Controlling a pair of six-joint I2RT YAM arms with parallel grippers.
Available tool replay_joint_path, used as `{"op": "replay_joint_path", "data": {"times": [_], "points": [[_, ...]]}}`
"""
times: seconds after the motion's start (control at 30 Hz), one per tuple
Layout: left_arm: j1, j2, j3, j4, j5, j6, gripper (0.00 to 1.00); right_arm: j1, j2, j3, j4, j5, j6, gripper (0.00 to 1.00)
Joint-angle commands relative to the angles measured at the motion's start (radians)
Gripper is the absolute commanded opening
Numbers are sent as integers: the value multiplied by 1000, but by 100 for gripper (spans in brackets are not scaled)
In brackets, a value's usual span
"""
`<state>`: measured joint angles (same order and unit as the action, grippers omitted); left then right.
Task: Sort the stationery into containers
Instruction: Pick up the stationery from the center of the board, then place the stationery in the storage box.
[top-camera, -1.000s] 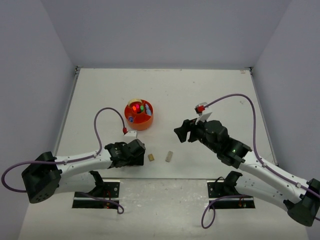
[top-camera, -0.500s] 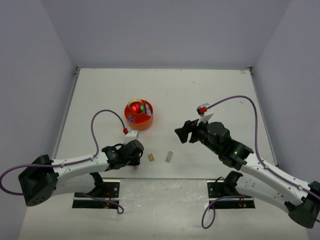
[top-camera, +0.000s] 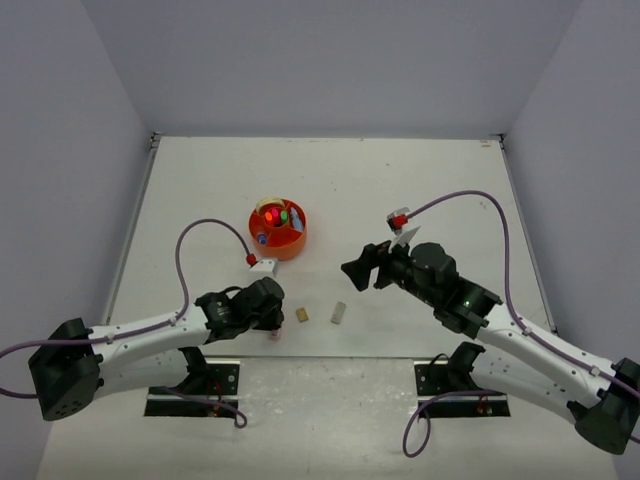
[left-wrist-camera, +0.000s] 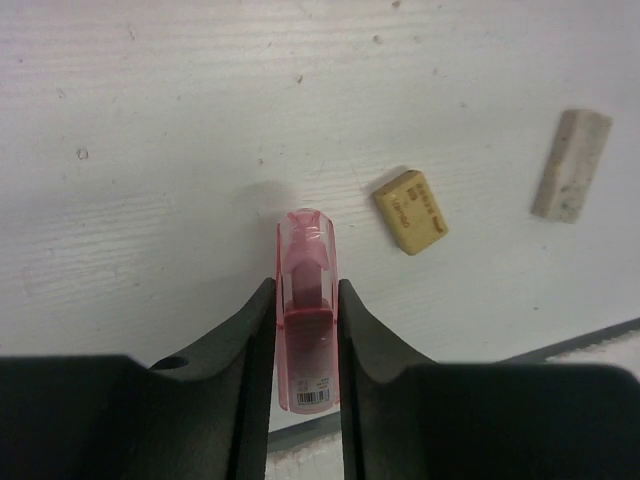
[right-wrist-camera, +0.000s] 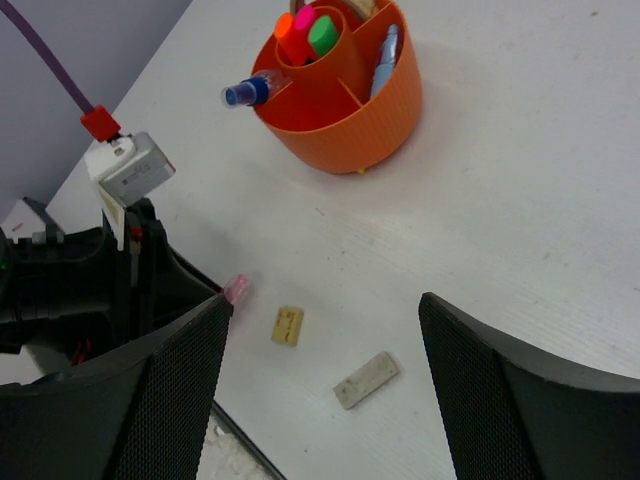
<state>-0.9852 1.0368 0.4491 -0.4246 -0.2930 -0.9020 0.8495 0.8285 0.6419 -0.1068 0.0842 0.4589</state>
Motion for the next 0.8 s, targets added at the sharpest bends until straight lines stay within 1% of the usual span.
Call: {"op": "replay_joint_path", "data": {"times": [0.0,0.1,0.2,0.27,0.3,0.37,0.47,0.5,0.57,0.77], "points": [[-6,-112,55,-4,0,5,0,-1,59,-55,156,-207,79,78],[-7,-140,80,-1,4,-9,0,14,100,-136,297,-354,146,77],[-16,-188,90,12,2,-36,0,102,185,-169,458,-415,183,76],[-17,-223,91,32,-2,-49,0,168,220,-157,486,-404,191,76],[-18,-244,89,45,-1,-66,0,190,267,-143,507,-394,197,75],[-21,-302,82,102,7,-86,0,231,336,-98,520,-363,229,71],[-23,-336,74,146,17,-103,0,239,403,-70,530,-290,266,62],[-23,-344,73,162,21,-105,0,241,431,-55,533,-266,277,58],[-23,-347,75,182,30,-108,0,241,466,-35,539,-247,291,53],[-26,-343,64,218,53,-113,0,243,472,14,522,-214,285,50]]}}
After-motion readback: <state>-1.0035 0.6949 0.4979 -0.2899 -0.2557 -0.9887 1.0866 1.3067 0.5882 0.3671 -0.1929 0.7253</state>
